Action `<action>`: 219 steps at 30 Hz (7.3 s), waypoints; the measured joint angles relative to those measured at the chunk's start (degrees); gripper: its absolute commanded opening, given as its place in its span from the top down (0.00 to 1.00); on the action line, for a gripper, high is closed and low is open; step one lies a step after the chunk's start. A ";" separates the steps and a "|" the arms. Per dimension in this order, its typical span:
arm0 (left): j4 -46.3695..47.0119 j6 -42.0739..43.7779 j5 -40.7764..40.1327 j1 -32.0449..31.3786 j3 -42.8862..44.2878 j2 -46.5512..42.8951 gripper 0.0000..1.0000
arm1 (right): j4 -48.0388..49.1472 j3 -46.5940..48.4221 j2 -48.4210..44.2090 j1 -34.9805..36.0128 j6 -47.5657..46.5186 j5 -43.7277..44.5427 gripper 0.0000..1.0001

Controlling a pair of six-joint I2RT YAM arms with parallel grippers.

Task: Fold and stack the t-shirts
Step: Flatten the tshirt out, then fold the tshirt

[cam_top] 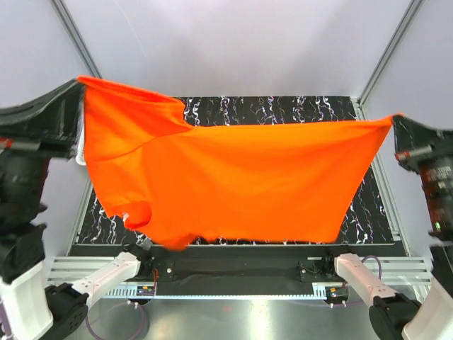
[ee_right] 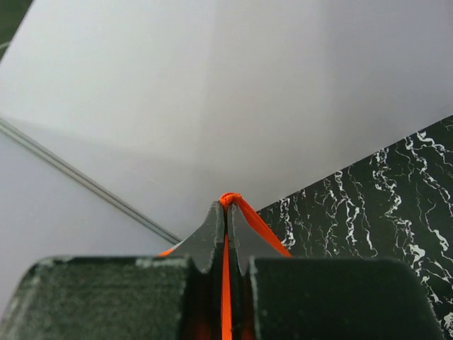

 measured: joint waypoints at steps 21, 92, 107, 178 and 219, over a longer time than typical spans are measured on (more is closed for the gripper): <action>10.19 8.61 -4.72 9.18 -26.64 48.48 1.00 | 35.19 -37.13 45.68 -5.33 -3.13 -1.20 1.00; -3.43 9.94 -0.57 -0.94 -37.70 45.42 1.00 | 31.56 -10.73 77.99 -19.19 -5.97 -22.43 1.00; -3.17 3.08 -0.74 -4.85 -46.23 45.24 1.00 | 32.39 -16.02 76.91 -19.34 -5.97 -22.40 1.00; -13.40 -14.43 -10.25 5.77 -26.69 65.64 0.48 | 29.33 -26.73 72.72 -18.58 -3.02 -19.43 0.73; -2.51 -11.15 12.33 12.57 -26.29 67.32 0.50 | 29.40 -20.92 76.67 14.64 -11.74 -35.60 0.47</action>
